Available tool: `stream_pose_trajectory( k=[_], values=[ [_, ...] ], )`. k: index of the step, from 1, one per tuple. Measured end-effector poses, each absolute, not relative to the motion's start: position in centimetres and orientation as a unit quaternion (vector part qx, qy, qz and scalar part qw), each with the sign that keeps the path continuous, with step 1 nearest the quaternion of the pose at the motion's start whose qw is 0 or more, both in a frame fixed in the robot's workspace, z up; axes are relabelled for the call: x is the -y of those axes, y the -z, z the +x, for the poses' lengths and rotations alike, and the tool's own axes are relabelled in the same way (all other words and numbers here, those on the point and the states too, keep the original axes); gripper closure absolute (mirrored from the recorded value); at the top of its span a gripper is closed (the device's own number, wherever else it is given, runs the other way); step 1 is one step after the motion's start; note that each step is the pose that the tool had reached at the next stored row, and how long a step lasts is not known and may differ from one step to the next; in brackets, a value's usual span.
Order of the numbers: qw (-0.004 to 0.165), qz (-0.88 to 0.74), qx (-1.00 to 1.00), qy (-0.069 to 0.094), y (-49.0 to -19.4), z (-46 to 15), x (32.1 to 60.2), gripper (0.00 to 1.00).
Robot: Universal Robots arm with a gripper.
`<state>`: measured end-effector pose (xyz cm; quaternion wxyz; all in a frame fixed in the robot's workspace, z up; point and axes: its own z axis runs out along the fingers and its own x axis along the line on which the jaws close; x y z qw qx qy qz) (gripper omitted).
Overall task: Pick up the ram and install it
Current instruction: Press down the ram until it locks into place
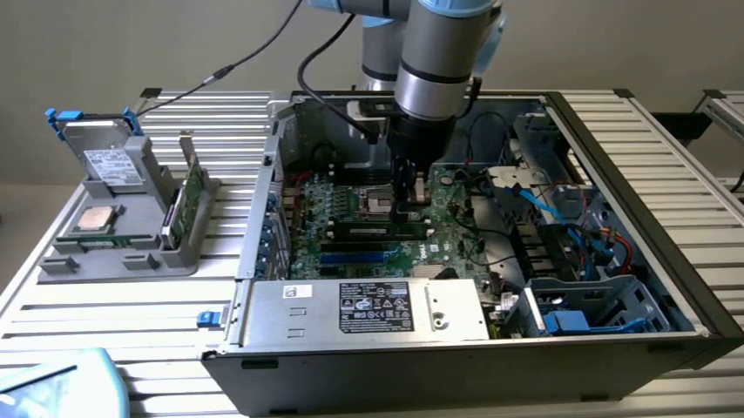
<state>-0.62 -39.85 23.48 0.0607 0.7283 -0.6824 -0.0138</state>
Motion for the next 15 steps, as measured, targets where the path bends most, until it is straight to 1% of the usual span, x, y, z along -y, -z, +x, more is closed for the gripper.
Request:
stream_pose_trajectory(
  k=[15],
  values=[
    [0.061,0.728,0.682,0.014,-22.88,-0.6,39.86,0.9]
  ],
)
